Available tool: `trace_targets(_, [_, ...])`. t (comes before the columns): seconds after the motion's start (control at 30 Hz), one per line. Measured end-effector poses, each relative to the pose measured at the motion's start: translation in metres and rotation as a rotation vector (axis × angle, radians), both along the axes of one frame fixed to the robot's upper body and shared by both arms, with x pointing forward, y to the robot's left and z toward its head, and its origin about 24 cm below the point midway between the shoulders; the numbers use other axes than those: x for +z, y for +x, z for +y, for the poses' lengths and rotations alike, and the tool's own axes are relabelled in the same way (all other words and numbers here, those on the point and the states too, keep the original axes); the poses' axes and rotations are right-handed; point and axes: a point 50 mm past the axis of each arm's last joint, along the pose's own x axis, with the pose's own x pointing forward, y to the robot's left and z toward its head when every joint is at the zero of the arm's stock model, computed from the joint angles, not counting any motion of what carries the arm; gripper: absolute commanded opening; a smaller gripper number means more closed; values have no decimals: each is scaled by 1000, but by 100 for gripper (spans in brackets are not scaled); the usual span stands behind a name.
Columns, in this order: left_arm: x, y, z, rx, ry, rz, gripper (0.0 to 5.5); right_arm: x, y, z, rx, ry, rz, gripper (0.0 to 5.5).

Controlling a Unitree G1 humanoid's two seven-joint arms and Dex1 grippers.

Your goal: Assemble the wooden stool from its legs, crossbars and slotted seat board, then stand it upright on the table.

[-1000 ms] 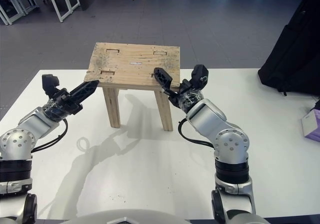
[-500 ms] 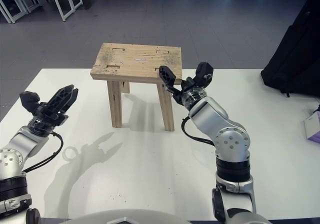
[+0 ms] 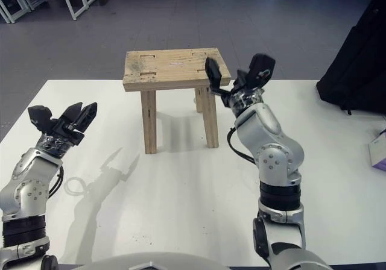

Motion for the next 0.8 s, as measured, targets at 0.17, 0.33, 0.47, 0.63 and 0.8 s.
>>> trace_targets(0.17, [14,10,-10,203,273,-83,343,25,3,-37,-165,-210,-210,549])
trace_targets(0.33, [14,20,-13,367,342,-130,343,-63,0,-70,-298,-452,-56,549])
trace_targets(0.47, [10,29,-16,370,346,-141,343,-96,-5,-57,-287,-490,-30,549])
trace_targets(0.63, [2,32,-22,349,341,-162,343,-96,-5,-51,-279,-492,-66,549])
trace_targets(0.8, [0,32,-27,341,311,-174,343,-95,-4,-47,-262,-494,-81,549])
